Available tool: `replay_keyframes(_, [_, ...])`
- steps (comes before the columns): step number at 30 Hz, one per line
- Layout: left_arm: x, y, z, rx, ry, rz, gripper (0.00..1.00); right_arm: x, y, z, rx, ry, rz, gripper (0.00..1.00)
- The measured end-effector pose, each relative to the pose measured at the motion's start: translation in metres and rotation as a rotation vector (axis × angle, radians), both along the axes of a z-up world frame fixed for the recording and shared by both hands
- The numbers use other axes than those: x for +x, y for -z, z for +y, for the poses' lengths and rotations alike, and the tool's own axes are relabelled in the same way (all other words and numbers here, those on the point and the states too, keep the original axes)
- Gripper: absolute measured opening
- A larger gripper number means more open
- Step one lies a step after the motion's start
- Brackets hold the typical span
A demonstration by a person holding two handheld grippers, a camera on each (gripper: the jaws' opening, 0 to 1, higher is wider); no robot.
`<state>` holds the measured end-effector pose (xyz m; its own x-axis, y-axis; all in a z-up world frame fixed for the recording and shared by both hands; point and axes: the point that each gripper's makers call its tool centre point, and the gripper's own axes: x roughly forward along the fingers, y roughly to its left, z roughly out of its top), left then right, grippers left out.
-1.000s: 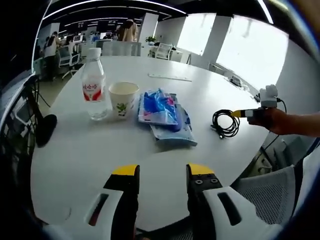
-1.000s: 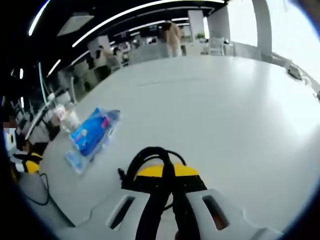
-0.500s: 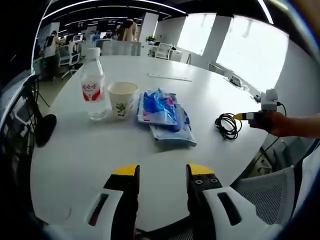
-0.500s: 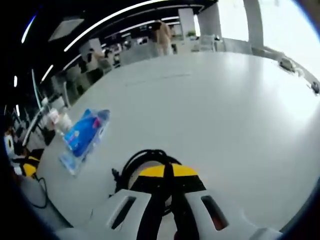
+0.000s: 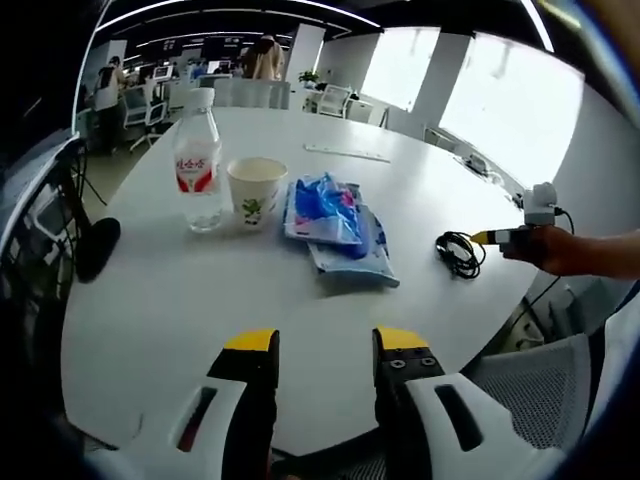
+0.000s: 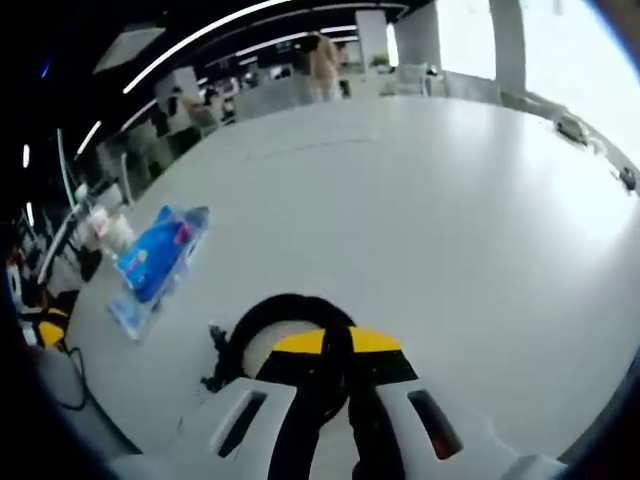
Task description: Arrange the tabletop items into an orderly group along one side of the table until the central work area is clear of visible clutter.
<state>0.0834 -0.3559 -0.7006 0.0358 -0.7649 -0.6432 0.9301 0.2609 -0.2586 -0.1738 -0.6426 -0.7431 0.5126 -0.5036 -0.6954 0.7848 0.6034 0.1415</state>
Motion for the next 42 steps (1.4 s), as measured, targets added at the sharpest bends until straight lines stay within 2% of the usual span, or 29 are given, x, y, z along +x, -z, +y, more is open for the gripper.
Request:
replay_keyframes(7, [-0.001,0.002,0.001,-0.001,-0.015,0.01,0.36,0.001,-0.003,0.001,-0.004,-0.018,0.011,0.1])
replay_keyframes(20, [-0.002,0.005,0.001,-0.004,-0.047,0.039,0.35,0.014,-0.012,-0.007,-0.025,-0.05,0.005,0.09])
replay_keyframes(34, [-0.003,0.006,0.0,-0.009,-0.072,0.063,0.35,0.023,-0.011,-0.006,-0.018,-0.075,0.007,0.08])
replay_keyframes(42, [-0.005,0.008,-0.002,-0.015,-0.095,0.091,0.34,0.04,-0.01,-0.002,-0.021,-0.125,0.01,0.08])
